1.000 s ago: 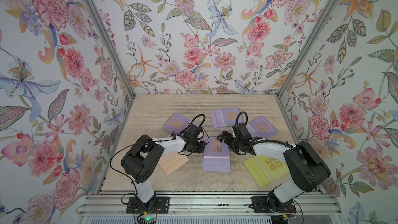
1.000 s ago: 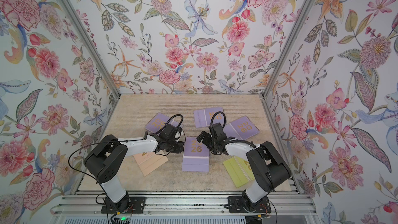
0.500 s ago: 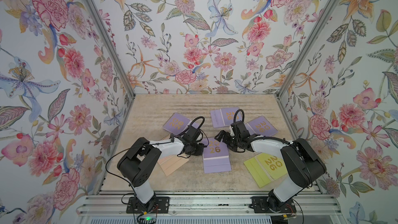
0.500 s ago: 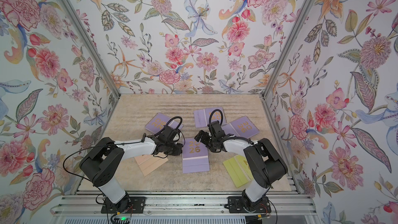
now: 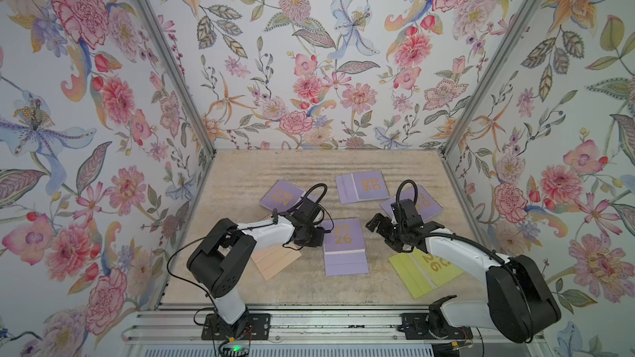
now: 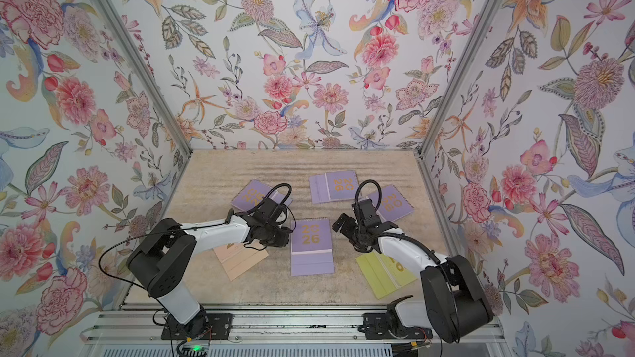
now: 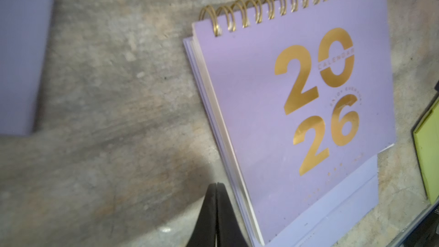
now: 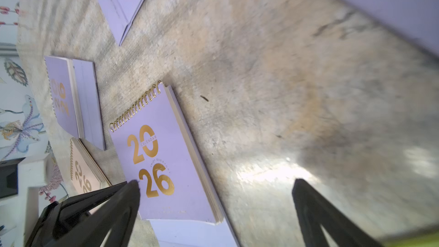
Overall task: Stack the calendars
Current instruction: Adjust the calendar at the center of the board, then pick up the calendar at the center of the board.
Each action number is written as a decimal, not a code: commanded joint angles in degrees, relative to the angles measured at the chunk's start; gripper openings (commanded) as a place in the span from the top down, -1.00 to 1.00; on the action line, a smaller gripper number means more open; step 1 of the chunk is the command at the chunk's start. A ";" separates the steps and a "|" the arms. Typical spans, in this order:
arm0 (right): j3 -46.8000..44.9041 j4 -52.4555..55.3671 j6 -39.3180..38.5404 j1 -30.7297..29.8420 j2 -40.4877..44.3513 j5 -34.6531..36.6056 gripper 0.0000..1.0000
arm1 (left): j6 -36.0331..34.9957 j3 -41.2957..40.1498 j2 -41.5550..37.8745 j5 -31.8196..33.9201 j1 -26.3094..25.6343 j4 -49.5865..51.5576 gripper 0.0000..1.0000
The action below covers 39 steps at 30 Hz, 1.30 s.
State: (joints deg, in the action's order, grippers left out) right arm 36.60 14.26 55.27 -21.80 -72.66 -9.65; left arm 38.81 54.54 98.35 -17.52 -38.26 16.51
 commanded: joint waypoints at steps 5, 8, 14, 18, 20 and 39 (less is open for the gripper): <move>-6.16 13.93 7.50 8.85 17.54 4.87 -0.99 | -0.17 6.76 -0.66 -0.07 0.21 1.25 0.86; -6.78 20.25 8.51 13.83 21.08 5.60 -0.99 | -0.45 9.72 1.06 -0.67 0.02 2.00 0.86; -6.48 27.16 4.22 22.45 22.46 7.07 -0.99 | -1.31 15.92 4.38 -1.00 -0.91 3.63 0.86; -5.49 29.60 0.25 28.01 22.50 9.47 -0.99 | -1.33 19.53 7.02 -1.52 -1.98 3.80 0.86; -5.40 30.14 -1.61 30.40 21.85 9.87 -0.99 | -1.34 21.44 8.50 -1.80 -2.56 4.09 0.85; -9.90 27.19 -14.10 44.88 18.87 3.02 -0.99 | 1.89 36.34 22.81 -5.31 -8.37 0.87 0.86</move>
State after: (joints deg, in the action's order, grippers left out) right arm 28.21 41.76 43.92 22.24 -53.10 -4.16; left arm 39.11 87.79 118.74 -21.37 -45.39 18.37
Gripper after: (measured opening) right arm 0.993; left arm 0.071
